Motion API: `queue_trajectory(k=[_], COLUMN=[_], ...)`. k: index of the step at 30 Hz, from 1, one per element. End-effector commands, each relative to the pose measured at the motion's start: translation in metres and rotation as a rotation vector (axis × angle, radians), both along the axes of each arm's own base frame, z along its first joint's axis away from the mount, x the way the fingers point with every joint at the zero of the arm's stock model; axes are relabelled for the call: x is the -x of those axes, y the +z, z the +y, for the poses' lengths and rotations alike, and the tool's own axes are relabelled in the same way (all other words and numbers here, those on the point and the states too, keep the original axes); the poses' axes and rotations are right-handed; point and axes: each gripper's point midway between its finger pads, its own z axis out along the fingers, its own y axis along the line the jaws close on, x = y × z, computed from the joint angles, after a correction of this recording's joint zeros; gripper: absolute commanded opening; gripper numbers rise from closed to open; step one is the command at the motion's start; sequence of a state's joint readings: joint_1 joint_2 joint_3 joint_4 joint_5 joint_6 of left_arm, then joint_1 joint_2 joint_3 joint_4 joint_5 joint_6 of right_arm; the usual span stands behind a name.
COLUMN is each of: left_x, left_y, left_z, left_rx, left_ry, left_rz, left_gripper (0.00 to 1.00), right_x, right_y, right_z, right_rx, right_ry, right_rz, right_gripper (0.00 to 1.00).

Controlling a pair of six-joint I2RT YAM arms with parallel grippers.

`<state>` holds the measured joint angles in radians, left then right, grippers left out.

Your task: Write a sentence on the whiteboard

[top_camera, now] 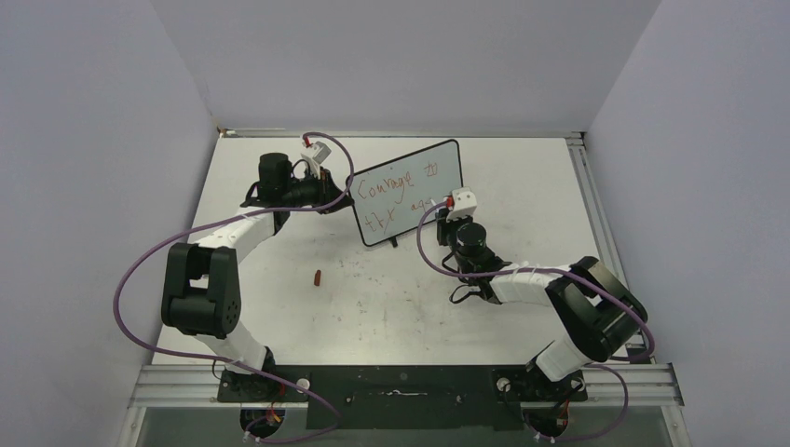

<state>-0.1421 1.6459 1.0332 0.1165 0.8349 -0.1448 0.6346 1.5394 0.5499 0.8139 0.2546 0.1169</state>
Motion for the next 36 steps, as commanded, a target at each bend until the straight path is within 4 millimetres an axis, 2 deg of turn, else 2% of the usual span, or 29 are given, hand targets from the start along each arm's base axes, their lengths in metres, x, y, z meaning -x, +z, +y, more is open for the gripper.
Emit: queue_trajectory(k=[1, 7, 21, 28, 32, 36], left_x=[-0.005, -0.004, -0.004, -0.004, -0.004, -0.004], left_y=[0.027, 0.028, 0.028, 0.029, 0.029, 0.029], left_z=[-0.003, -0.003, -0.003, -0.003, -0.003, -0.003], left_rx=[0.019, 0.020, 0.020, 0.021, 0.021, 0.022], left_ry=[-0.022, -0.023, -0.022, -0.024, -0.023, -0.024], left_rz=[-0.070, -0.071, -0.073, -0.074, -0.074, -0.072], left_gripper=[0.00, 0.00, 0.00, 0.00, 0.00, 0.00], right_x=[-0.007, -0.005, -0.011, -0.007, 0.001, -0.001], right_y=[0.007, -0.001, -0.001, 0.010, 0.020, 0.024], right_z=[0.000, -0.004, -0.009, -0.011, -0.019, -0.022], right_rx=[-0.032, -0.026, -0.020, -0.039, -0.058, -0.051], right_ry=[-0.022, -0.035, -0.072, -0.065, -0.081, -0.092], right_rz=[-0.024, -0.006, -0.006, -0.031, -0.052, -0.061], right_gripper=[0.05, 0.05, 0.05, 0.05, 0.05, 0.05])
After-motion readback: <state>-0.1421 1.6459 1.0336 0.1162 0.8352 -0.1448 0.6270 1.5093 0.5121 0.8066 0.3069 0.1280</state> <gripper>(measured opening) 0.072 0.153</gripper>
